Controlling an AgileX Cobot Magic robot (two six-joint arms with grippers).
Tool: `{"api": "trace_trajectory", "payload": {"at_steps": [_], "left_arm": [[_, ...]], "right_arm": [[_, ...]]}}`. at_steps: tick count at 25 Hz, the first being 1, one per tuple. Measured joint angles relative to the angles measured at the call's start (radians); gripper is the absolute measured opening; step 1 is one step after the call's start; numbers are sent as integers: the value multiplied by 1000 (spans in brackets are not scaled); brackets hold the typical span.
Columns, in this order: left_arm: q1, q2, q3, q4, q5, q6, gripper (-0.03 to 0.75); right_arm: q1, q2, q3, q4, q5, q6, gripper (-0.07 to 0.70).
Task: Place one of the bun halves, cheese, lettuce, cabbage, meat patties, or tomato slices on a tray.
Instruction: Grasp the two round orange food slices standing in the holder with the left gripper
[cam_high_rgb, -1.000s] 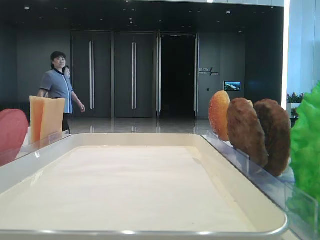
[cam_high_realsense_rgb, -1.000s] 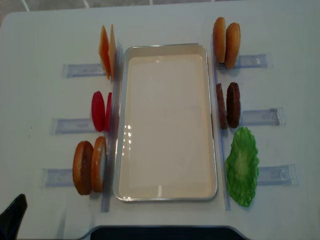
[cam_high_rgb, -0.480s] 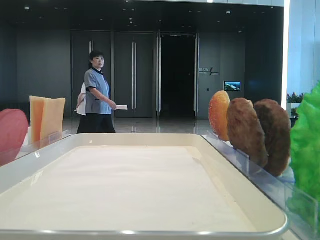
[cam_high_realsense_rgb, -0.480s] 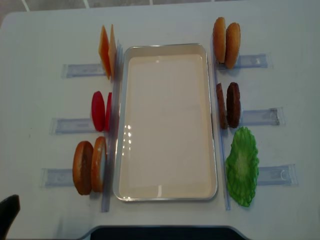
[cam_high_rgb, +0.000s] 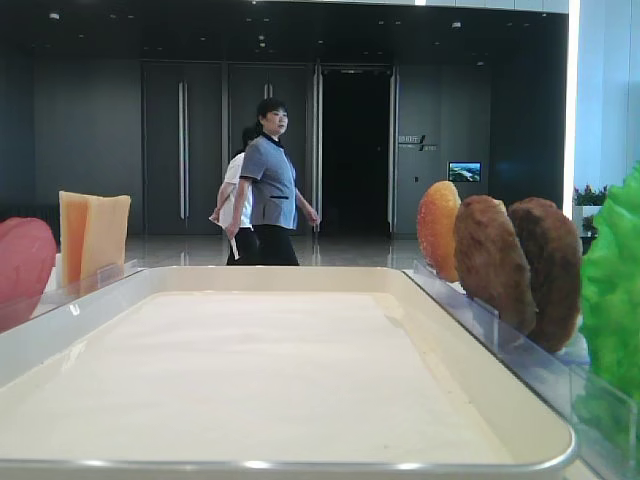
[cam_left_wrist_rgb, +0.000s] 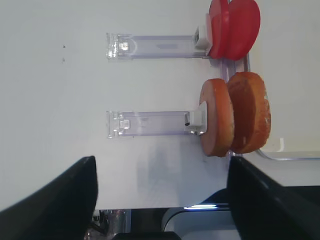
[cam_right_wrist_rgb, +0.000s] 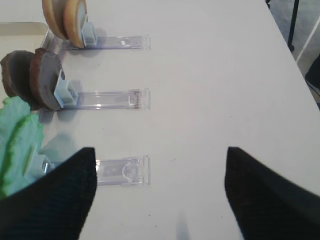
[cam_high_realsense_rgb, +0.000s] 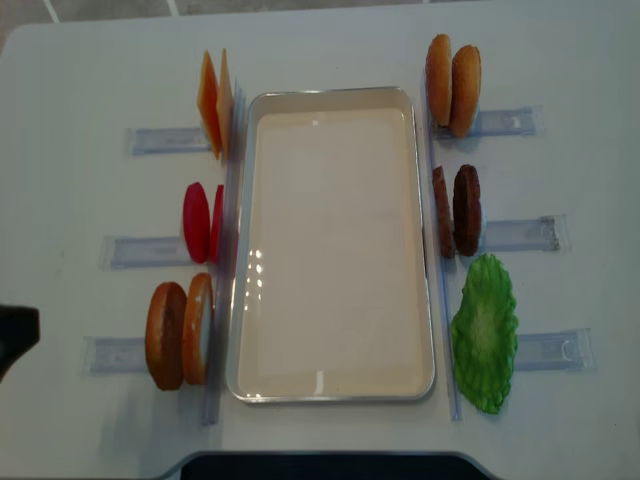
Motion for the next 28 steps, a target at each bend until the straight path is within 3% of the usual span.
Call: {"api": "trace_trajectory", "payload": {"at_steps": [17,28], "left_arm": [[0,541,-241,-6,-16,-3,602],[0,719,-296,-2,-22,-3,600]], "right_arm": [[0,0,0,0,0,0,534],[0,0,0,0,0,0,534]]}}
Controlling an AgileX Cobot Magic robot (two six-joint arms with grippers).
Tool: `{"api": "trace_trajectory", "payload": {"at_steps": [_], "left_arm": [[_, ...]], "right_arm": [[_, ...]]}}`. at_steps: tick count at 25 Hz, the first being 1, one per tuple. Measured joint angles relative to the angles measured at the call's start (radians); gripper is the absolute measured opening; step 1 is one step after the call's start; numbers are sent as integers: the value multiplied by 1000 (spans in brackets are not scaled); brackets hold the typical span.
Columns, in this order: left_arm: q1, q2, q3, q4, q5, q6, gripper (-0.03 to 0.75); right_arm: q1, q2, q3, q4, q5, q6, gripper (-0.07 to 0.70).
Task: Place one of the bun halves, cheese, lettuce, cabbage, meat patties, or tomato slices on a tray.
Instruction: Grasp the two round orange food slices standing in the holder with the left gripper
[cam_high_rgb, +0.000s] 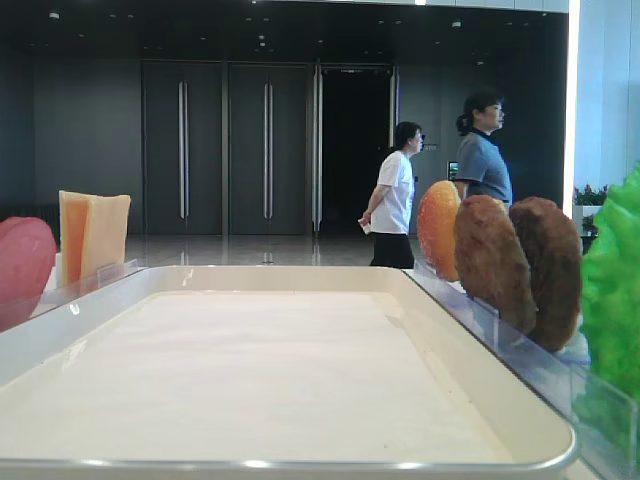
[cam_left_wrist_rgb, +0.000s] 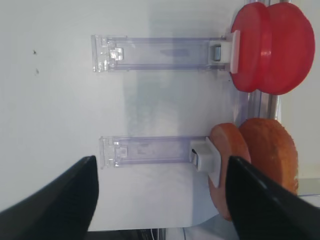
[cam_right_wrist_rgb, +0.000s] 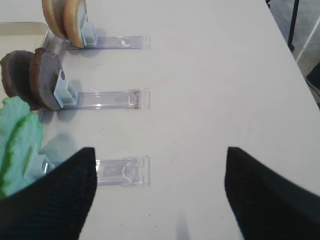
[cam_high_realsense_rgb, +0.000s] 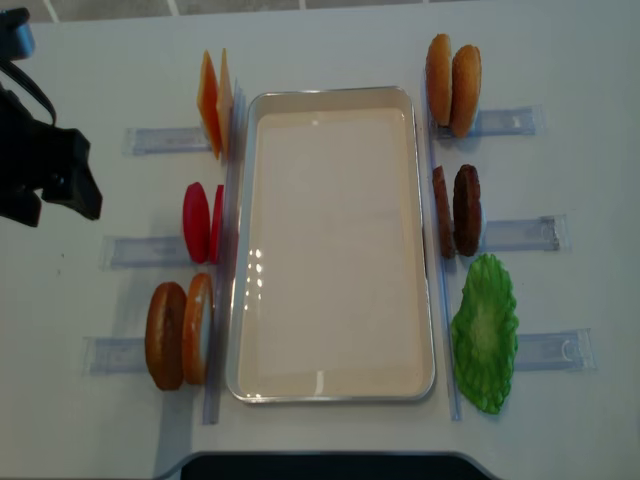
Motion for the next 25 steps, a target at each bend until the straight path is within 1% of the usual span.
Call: {"api": "trace_trajectory", "payload": {"at_steps": [5,7,11,12,13,18,21,25], "left_arm": [[-1,6,0,6,-1,-18,600],[-27,6,0,25,-1,-47,600],[-126,6,0,36,-1,-146,600],[-184,6,0,36,-1,-201,600],[-184,6,0,36,-1,-201,600],[-334,6,0,36,-2,-328,600],[-410,6,0,36,-2,-397,600],[-484,8,0,36,-2,-487,598]], "right_arm": [[0,0,0,0,0,0,534],[0,0,0,0,0,0,534],[0,0,0,0,0,0,534],[0,0,0,0,0,0,534],[0,0,0,0,0,0,534],[0,0,0,0,0,0,534],[0,0,0,0,0,0,534],[0,0,0,0,0,0,534]]}}
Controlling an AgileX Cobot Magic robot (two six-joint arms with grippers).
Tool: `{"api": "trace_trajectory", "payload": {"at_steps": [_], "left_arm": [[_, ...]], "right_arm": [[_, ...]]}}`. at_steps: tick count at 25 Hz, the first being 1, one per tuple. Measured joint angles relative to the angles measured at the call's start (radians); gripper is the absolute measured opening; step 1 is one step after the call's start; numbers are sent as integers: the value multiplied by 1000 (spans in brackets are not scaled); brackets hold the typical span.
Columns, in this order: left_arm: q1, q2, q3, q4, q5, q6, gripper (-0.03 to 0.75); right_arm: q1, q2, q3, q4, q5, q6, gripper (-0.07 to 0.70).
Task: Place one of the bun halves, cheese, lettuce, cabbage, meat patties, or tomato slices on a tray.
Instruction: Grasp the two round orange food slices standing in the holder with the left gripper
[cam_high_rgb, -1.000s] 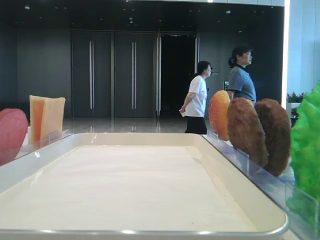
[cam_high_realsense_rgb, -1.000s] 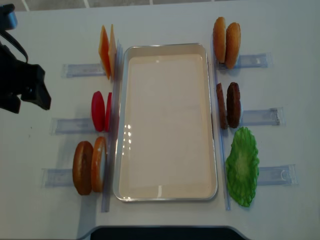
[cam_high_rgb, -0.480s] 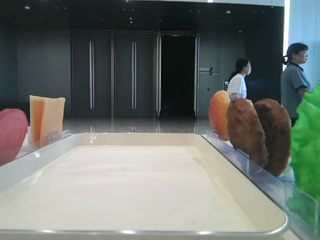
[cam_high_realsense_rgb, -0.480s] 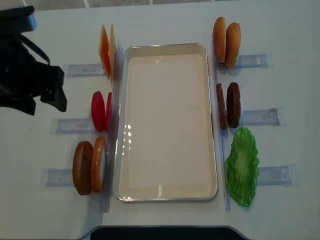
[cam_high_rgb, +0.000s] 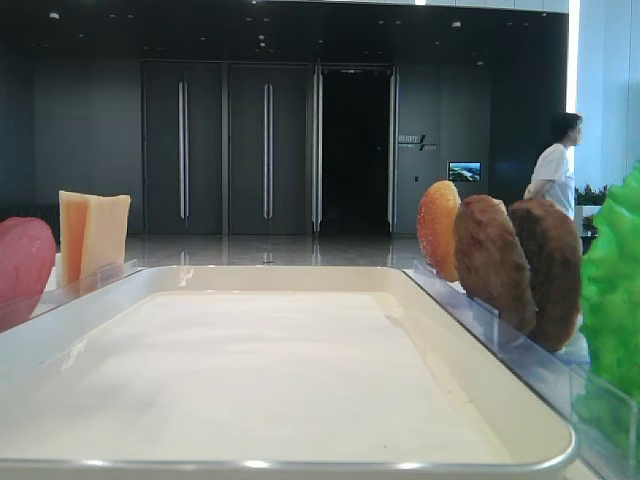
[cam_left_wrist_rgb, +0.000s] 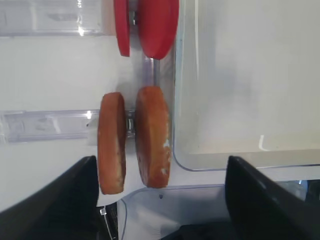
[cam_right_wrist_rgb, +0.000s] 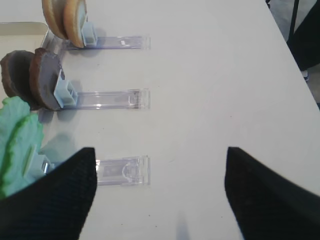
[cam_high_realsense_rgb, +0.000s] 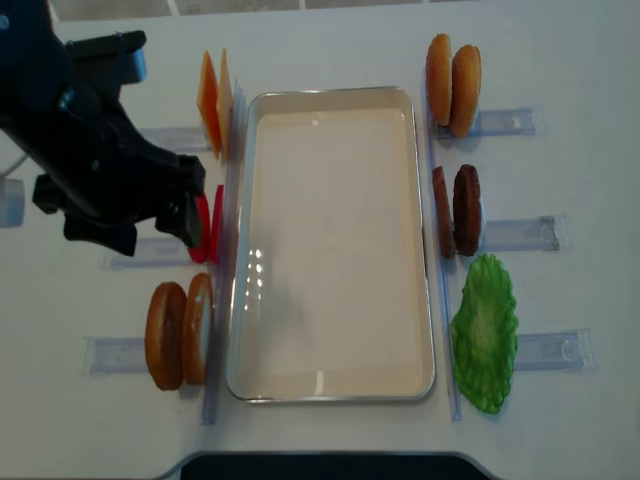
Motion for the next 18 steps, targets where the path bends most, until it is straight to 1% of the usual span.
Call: {"api": "trace_trajectory", "payload": {"at_steps": [5,18], "left_arm": [[-45,23,37,0,-4,-51,585],[-49,133,46,-7,-16,-70,580]], "right_arm": [[0,0,0,0,0,0,534],[0,0,0,1,0,0,534]]}}
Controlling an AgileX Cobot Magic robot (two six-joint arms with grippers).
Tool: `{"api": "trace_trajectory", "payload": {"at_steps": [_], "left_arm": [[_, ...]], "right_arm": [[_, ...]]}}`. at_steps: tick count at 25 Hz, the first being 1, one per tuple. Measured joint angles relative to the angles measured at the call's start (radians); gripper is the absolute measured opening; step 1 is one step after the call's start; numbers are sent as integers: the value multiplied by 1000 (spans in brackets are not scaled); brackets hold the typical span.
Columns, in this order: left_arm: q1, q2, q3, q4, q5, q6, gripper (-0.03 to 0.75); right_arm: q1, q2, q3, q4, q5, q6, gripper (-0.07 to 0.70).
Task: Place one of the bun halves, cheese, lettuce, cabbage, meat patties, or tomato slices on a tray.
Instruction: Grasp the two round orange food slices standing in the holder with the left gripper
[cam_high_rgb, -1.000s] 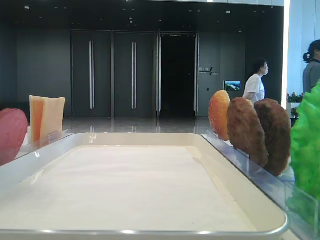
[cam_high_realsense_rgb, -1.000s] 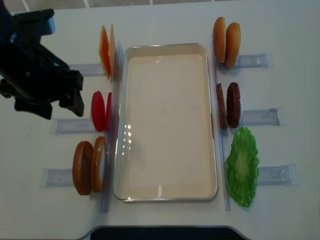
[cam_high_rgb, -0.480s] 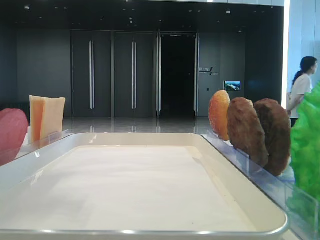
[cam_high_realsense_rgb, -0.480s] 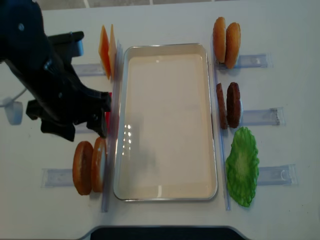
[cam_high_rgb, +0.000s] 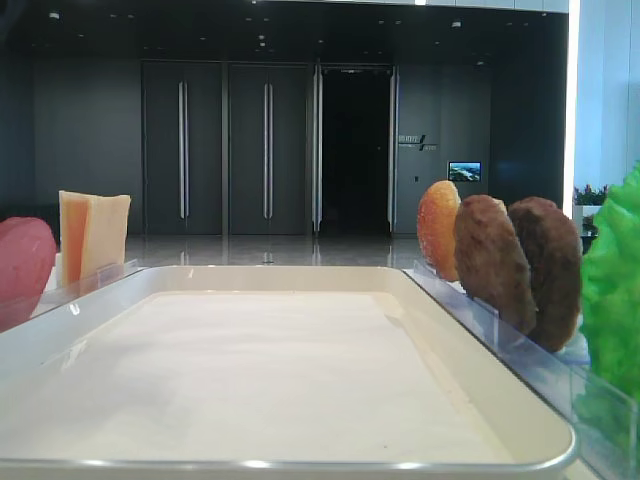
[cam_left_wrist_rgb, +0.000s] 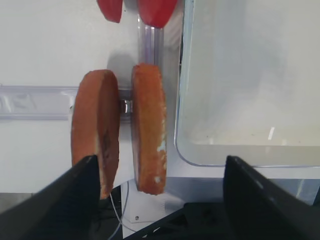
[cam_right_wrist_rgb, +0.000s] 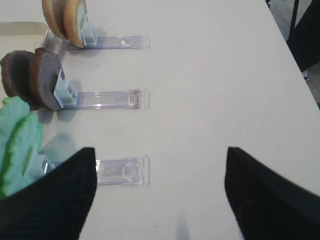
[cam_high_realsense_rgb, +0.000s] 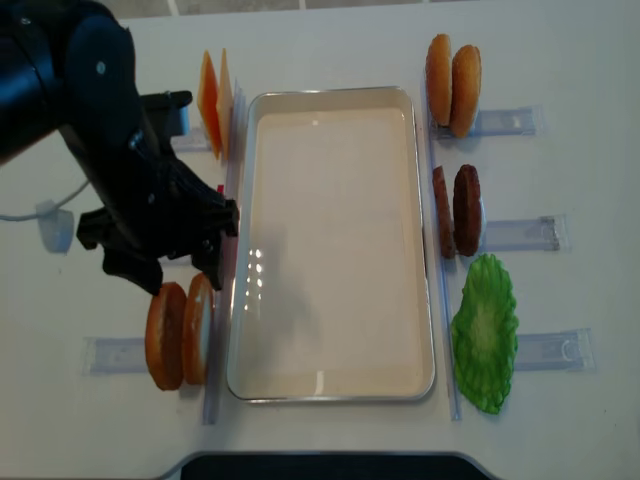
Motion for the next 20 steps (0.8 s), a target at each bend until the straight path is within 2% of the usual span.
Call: {"api": "trace_trajectory", "payload": {"at_steps": [20], "left_arm": [[-18,109,0,7,-7,20,579]], "right_arm": [[0,0,0,0,0,0,531]]}}
